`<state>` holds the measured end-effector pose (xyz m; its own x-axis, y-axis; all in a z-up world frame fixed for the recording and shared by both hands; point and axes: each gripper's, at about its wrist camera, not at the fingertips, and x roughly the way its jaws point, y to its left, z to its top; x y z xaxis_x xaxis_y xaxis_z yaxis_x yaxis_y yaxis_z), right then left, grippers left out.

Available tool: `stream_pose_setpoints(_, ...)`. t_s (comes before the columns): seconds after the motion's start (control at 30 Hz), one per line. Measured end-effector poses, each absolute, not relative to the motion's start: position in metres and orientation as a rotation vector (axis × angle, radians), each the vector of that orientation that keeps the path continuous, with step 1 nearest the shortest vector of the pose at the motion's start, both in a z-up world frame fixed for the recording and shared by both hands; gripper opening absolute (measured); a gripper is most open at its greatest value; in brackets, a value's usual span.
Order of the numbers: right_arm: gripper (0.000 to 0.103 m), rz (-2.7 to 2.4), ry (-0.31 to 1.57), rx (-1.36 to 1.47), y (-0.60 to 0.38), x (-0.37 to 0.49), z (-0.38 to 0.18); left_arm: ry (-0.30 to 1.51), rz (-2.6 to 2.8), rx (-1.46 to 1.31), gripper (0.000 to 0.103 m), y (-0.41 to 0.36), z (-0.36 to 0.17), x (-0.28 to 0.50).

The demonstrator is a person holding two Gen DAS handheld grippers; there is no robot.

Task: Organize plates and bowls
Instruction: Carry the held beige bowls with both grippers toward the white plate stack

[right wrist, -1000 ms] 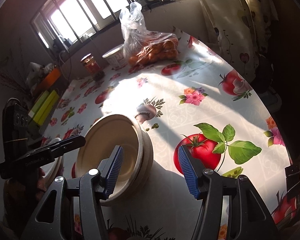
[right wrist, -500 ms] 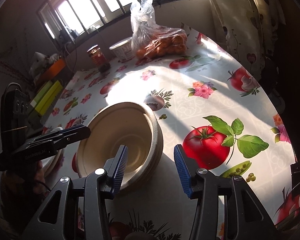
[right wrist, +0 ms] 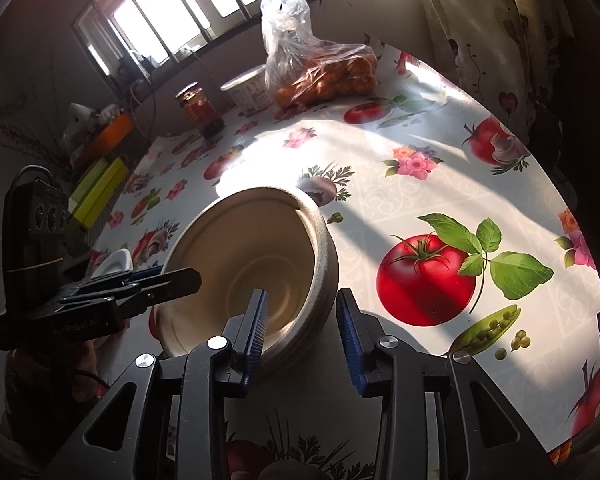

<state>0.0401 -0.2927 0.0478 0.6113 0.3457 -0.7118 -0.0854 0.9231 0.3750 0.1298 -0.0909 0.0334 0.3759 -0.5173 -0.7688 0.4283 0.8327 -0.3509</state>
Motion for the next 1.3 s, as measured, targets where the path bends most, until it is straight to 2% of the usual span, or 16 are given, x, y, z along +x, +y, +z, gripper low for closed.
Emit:
stream_pose_setpoints(0.07,0.034,0.255,0.881,0.319,-0.2928,0.0401,0.0478,1.024,-0.606,-0.096,0.034,-0.0924,0.0324,0.1294)
stream_pose_setpoints(0.23,0.034,0.251,0.883,0.321,-0.2926,0.0400,0.0472,1.022,-0.603,-0.092,0.034,-0.0943,0.0321,0.1282)
stream_pose_setpoints(0.37,0.033,0.249,0.883,0.313,-0.2908,0.0393,0.0471,1.023,-0.598,-0.078,0.025,-0.0964,0.0323,0.1278)
stream_pose_setpoints(0.7,0.029,0.240,0.882,0.307,-0.2918,0.0395,0.0476,1.025,-0.587,-0.075,0.025,-0.0955,0.0314,0.1282)
stream_pose_setpoints(1.3,0.028,0.213,0.905,0.306,-0.2924,0.0419,0.0484,1.030,-0.574,-0.070,0.025,-0.0965,0.0337,0.1262)
